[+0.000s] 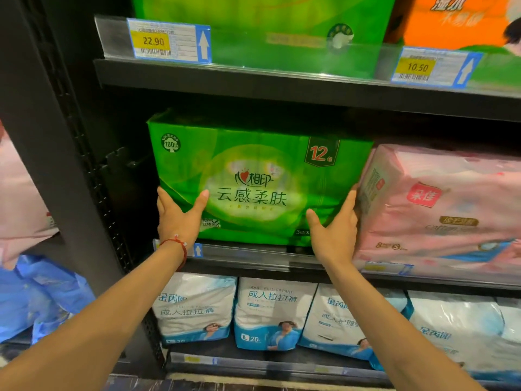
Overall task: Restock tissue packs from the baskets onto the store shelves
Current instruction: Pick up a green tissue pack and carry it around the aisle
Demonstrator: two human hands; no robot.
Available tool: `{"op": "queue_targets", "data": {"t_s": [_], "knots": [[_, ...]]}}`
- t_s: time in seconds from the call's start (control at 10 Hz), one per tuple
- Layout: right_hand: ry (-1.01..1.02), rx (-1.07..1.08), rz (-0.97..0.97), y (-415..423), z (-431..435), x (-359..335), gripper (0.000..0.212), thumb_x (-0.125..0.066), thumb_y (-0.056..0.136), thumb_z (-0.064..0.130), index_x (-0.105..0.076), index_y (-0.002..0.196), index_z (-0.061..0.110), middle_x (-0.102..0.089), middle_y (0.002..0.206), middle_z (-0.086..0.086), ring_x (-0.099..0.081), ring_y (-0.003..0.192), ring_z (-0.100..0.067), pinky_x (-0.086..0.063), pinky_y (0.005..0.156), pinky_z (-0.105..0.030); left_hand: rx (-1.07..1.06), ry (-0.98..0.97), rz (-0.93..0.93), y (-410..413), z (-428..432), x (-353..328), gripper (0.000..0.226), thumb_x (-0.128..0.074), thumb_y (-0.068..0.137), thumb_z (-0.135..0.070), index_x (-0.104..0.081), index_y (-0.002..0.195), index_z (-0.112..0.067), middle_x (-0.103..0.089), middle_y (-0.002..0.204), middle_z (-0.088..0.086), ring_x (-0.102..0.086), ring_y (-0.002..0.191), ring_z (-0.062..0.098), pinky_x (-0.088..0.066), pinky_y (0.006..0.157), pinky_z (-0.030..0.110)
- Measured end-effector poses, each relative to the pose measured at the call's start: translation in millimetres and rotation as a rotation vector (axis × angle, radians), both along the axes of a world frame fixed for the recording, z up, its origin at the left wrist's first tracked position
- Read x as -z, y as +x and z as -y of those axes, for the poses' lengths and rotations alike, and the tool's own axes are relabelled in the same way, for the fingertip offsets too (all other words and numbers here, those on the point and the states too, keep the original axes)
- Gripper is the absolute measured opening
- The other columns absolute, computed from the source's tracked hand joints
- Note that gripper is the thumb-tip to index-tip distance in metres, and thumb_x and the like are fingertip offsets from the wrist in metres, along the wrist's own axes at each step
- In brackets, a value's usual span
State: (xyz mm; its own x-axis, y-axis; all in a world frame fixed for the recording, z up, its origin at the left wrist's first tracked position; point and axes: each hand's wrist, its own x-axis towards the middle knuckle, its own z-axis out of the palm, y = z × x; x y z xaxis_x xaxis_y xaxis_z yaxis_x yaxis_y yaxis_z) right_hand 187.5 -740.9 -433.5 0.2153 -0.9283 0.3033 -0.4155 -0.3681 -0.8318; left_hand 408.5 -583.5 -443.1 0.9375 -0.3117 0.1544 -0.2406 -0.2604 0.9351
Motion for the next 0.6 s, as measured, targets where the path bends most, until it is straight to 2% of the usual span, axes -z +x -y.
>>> {"op": "queue_targets", "data": {"t_s": [0.1,0.2,0.3,0.4,0.5,0.6], "knots": [[0.014,-0.029,-0.019,-3,-7,-3,0.111,-0.076,0.097,0.030,0.008,0.170,0.022,-0.016,0.174,-0.012,-0.027,0.156,-0.034,-0.028,0.124,-0.046,0.107,0.057,-0.010,6,-11,-3,0.113,-0.067,0.091,-0.057,0.011,0.163,-0.018,0.000,0.172,0.002,-0.016,0.156,0.028,-0.019,0.124,0.042],[-0.015,-0.062,0.007,-7,-24,-2,0.107,-0.076,0.097,0.022,0.002,0.170,0.020,-0.005,0.175,-0.007,-0.019,0.160,-0.029,-0.026,0.125,-0.043,0.180,0.139,0.028,3,-29,-4,0.116,-0.072,0.090,-0.048,0.011,0.163,-0.012,0.003,0.172,0.005,-0.007,0.158,0.024,-0.013,0.125,0.037],[-0.075,-0.085,-0.107,-15,-44,0,0.084,-0.073,0.097,0.026,-0.025,0.166,0.018,-0.012,0.174,-0.002,-0.022,0.158,-0.027,-0.036,0.119,-0.047,0.174,0.269,0.187,-13,-48,-4,0.102,-0.069,0.093,-0.047,-0.007,0.163,-0.007,-0.004,0.171,0.010,-0.013,0.156,0.027,-0.017,0.124,0.036],[-0.181,-0.133,-0.253,-28,-58,-7,0.068,-0.071,0.095,0.037,-0.046,0.156,0.018,-0.033,0.165,-0.004,-0.034,0.152,-0.024,-0.042,0.114,-0.047,0.211,0.425,0.510,-32,-69,-10,0.076,-0.066,0.094,-0.049,-0.040,0.154,-0.012,-0.028,0.163,0.009,-0.032,0.147,0.031,-0.036,0.116,0.044],[-0.325,-0.190,-0.381,-40,-71,-15,0.064,-0.067,0.092,0.045,-0.056,0.148,0.016,-0.052,0.152,-0.006,-0.042,0.144,-0.025,-0.043,0.112,-0.044,0.316,0.593,0.765,-50,-87,-21,0.067,-0.060,0.096,-0.053,-0.048,0.150,-0.017,-0.044,0.154,0.004,-0.042,0.140,0.026,-0.045,0.108,0.043],[-0.433,-0.201,-0.486,-54,-81,-22,0.071,-0.053,0.087,0.056,-0.061,0.144,0.014,-0.061,0.140,-0.008,-0.050,0.135,-0.027,-0.044,0.108,-0.043,0.339,0.670,0.923,-68,-97,-35,0.066,-0.055,0.096,-0.059,-0.049,0.149,-0.020,-0.047,0.151,0.003,-0.045,0.137,0.025,-0.049,0.102,0.042]]}}
